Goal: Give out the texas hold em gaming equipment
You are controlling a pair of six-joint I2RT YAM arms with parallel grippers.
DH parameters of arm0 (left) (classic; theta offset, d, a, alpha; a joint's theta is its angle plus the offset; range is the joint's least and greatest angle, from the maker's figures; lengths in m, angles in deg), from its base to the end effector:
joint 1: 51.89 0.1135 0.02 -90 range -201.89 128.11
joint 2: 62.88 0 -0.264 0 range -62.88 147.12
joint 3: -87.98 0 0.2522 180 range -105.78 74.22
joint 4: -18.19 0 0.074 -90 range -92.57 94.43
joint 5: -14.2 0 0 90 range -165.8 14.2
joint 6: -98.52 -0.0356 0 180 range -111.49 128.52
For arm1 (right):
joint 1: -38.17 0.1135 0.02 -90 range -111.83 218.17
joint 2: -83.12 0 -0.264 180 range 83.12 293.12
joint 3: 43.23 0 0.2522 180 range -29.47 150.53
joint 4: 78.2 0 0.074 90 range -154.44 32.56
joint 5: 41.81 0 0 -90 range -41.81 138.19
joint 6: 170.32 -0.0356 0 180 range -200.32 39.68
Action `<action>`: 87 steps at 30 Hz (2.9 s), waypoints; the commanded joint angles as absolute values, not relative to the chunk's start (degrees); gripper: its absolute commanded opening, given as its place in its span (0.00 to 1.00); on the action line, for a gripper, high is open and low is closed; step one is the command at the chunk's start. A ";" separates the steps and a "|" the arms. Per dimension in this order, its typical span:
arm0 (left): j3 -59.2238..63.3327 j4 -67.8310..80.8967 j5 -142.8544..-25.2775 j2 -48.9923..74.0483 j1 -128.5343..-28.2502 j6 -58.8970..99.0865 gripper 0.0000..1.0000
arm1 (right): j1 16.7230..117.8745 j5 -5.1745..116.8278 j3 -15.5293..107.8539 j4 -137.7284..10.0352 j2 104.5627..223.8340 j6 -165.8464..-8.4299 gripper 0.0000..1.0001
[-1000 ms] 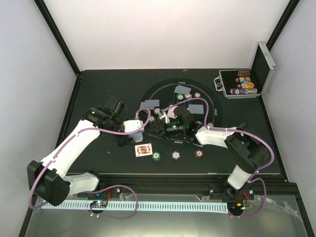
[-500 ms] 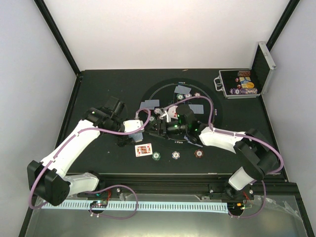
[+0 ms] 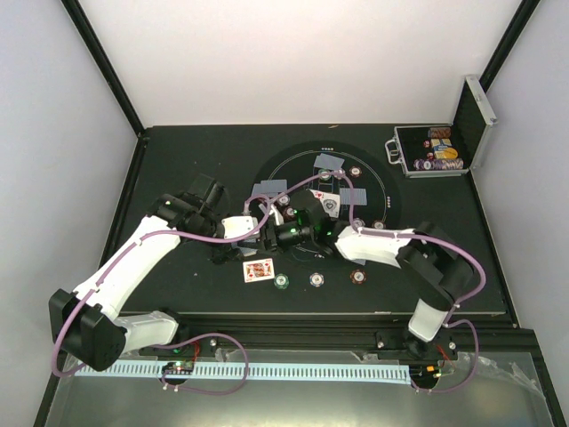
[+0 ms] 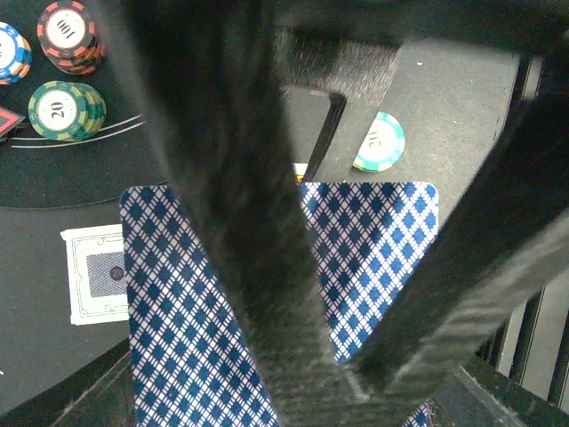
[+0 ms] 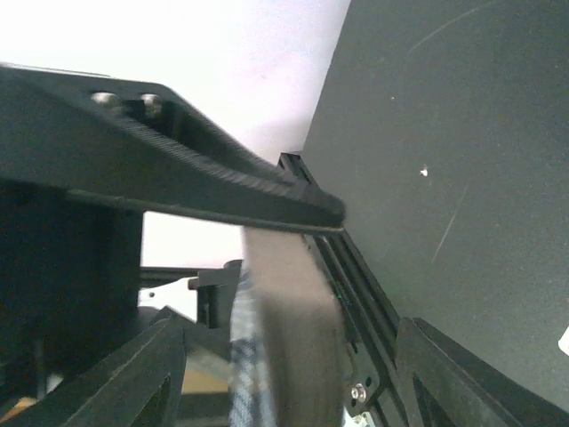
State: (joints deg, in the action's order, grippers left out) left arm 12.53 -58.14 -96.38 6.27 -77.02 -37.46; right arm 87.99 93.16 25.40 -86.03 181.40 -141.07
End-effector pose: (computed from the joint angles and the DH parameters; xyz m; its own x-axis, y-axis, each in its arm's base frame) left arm 0.1879 -0.1019 0.2870 -0.2273 0.8502 -0.4749 0.9637 0.2665 0.0160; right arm 0.2190 0.2984 0.2131 -0.9581 -0.1779 -0.2244 -0.2617 0.2259 0.9383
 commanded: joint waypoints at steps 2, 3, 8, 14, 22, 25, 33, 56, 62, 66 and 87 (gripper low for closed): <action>10.15 -58.44 -97.25 6.21 -76.81 -37.01 0.02 | 88.91 94.47 27.78 -91.09 185.63 -143.84 0.66; 10.15 -58.57 -97.18 6.20 -76.85 -37.00 0.01 | 89.09 94.64 28.42 -91.26 186.21 -144.01 0.66; 10.16 -58.49 -97.16 6.28 -76.85 -37.12 0.02 | 89.14 94.73 30.01 -91.36 188.71 -144.47 0.65; 10.47 -58.45 -97.01 6.03 -76.85 -37.27 0.02 | 87.28 94.35 27.06 -92.97 189.28 -146.23 0.59; 10.42 -58.32 -96.81 5.78 -76.85 -37.45 0.02 | 83.23 92.43 22.74 -85.03 184.56 -140.57 0.52; 10.50 -58.24 -96.91 5.85 -76.85 -37.45 0.02 | 82.61 91.89 22.31 -82.54 183.15 -138.86 0.49; 10.81 -58.06 -96.81 5.94 -76.85 -37.45 0.02 | 82.57 90.57 22.40 -80.00 179.45 -137.74 0.31; 11.44 -57.64 -96.14 6.04 -76.85 -37.36 0.01 | 74.77 91.88 21.39 -70.25 170.14 -130.54 0.01; 12.53 -57.15 -94.85 6.03 -76.85 -37.20 0.02 | 61.63 91.04 24.10 -60.51 170.96 -122.60 0.01; 14.02 -55.34 -93.76 6.30 -76.41 -37.06 0.02 | 52.05 87.24 30.87 -50.92 178.01 -114.01 0.01; 26.58 -40.36 -85.91 14.47 -60.10 -41.95 0.02 | 42.33 81.88 46.22 -40.71 200.08 -106.29 0.16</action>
State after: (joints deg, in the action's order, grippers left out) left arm 24.75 -47.89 -90.00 12.54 -62.29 -40.96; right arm 42.64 84.15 45.20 -42.09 200.50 -107.48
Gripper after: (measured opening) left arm 0.661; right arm 0.084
